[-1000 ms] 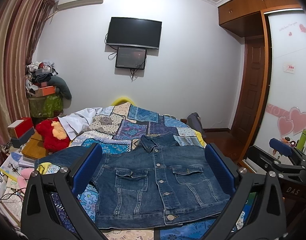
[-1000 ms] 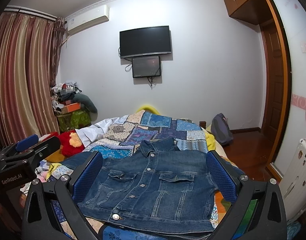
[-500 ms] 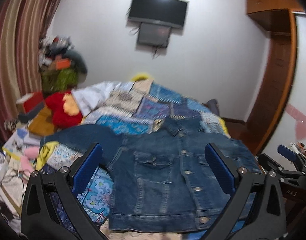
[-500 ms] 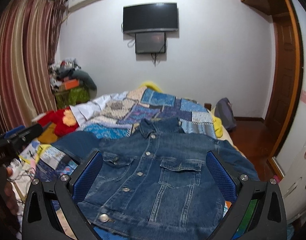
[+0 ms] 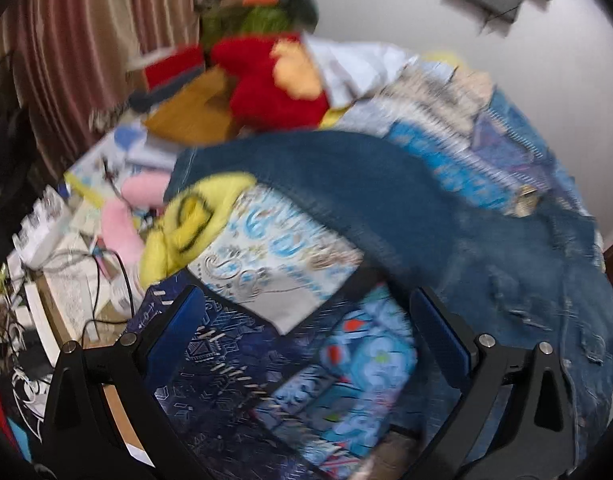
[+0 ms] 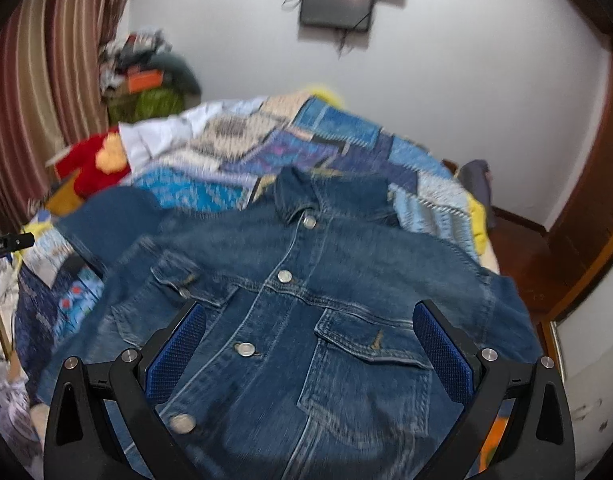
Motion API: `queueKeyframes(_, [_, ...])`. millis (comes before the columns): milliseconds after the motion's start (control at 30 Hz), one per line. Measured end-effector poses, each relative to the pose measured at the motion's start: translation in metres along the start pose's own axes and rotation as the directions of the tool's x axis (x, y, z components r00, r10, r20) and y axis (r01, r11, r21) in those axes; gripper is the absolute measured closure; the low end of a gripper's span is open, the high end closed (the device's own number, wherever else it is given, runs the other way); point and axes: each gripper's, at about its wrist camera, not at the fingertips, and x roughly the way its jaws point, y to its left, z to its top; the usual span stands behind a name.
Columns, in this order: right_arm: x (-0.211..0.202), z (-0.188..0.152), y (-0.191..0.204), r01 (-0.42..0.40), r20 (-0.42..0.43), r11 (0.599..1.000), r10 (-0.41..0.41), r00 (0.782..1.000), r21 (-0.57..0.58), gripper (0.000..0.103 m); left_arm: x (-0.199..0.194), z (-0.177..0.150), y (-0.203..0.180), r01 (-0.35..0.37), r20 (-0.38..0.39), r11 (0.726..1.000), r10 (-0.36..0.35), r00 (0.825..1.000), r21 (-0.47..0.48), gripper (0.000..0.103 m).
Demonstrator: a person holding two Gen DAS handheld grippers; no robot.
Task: Fold large clothes
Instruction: 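Lower the left gripper to the jacket sleeve and grasp its cuff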
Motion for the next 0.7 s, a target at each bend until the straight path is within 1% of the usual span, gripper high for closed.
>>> queueKeyframes(67, [0.023,0.006,-0.002,-0.032,-0.059,0.999,0.032,0.998,-0.003,0.000,0.019,0.004,0.010,0.037,-0.063,0.999,-0.038,0.997,-0.024,0.000])
queueKeyframes(100, [0.034,0.009,-0.004,-0.058,-0.084,0.998,0.058,0.995,0.003,0.000,0.024,0.006,0.011,0.059,-0.080,0.998,-0.062,0.995,-0.037,0.000])
queueKeyframes(133, [0.047,0.013,-0.007,-0.098,-0.122,0.995,0.100,0.988,0.023,0.000,0.032,0.009,0.012,0.086,-0.091,0.995,-0.090,0.992,-0.044,0.001])
queueKeyframes(200, [0.064,0.017,-0.012,-0.137,-0.172,0.989,0.146,0.974,0.063,0.000,0.041,0.016,0.010,0.112,-0.106,0.993,-0.116,0.988,-0.045,0.001])
queueKeyframes(233, [0.074,0.020,-0.015,-0.148,-0.198,0.985,0.162,0.967,0.084,0.000,0.047,0.021,0.008,0.125,-0.116,0.991,-0.131,0.985,-0.054,0.001])
queueKeyframes(300, [0.091,0.025,-0.020,-0.159,-0.236,0.980,0.183,0.954,0.120,0.000,0.056,0.029,0.006,0.171,-0.136,0.982,-0.181,0.974,-0.086,0.002])
queueKeyframes(367, [0.101,0.027,-0.024,-0.154,-0.254,0.978,0.186,0.949,0.138,0.000,0.060,0.038,0.005,0.197,-0.147,0.972,-0.215,0.966,-0.126,0.006])
queueKeyframes(400, [0.106,0.029,-0.026,-0.155,-0.263,0.976,0.191,0.946,0.150,0.000,0.060,0.042,0.003,0.211,-0.149,0.967,-0.231,0.961,-0.140,0.011])
queueKeyframes(433, [0.110,0.029,-0.028,-0.158,-0.270,0.974,0.199,0.942,0.164,0.000,0.057,0.045,0.003,0.219,-0.153,0.963,-0.242,0.958,-0.155,0.019])
queueKeyframes(500, [0.116,0.030,-0.032,-0.163,-0.279,0.968,0.213,0.936,0.189,0.000,0.048,0.049,0.001,0.281,-0.151,0.942,-0.309,0.939,-0.182,0.026])
queueKeyframes(533, [0.119,0.029,-0.033,-0.168,-0.280,0.965,0.221,0.934,0.203,0.000,0.044,0.050,-0.001,0.301,-0.146,0.935,-0.329,0.933,-0.187,0.026])
queueKeyframes(600, [0.121,0.028,-0.035,-0.179,-0.284,0.958,0.240,0.928,0.223,0.000,0.040,0.054,-0.005,0.303,-0.137,0.938,-0.327,0.935,-0.169,0.026])
queueKeyframes(633, [0.122,0.027,-0.035,-0.183,-0.286,0.956,0.246,0.926,0.228,0.000,0.043,0.056,-0.007,0.282,-0.148,0.946,-0.306,0.941,-0.162,0.026])
queueKeyframes(667, [0.124,0.027,-0.035,-0.187,-0.288,0.954,0.253,0.924,0.236,0.000,0.049,0.057,-0.006,0.266,-0.160,0.949,-0.293,0.943,-0.169,0.026])
queueKeyframes(700, [0.124,0.028,-0.034,-0.191,-0.288,0.951,0.258,0.922,0.242,0.000,0.059,0.058,-0.003,0.262,-0.178,0.944,-0.298,0.938,-0.198,0.026])
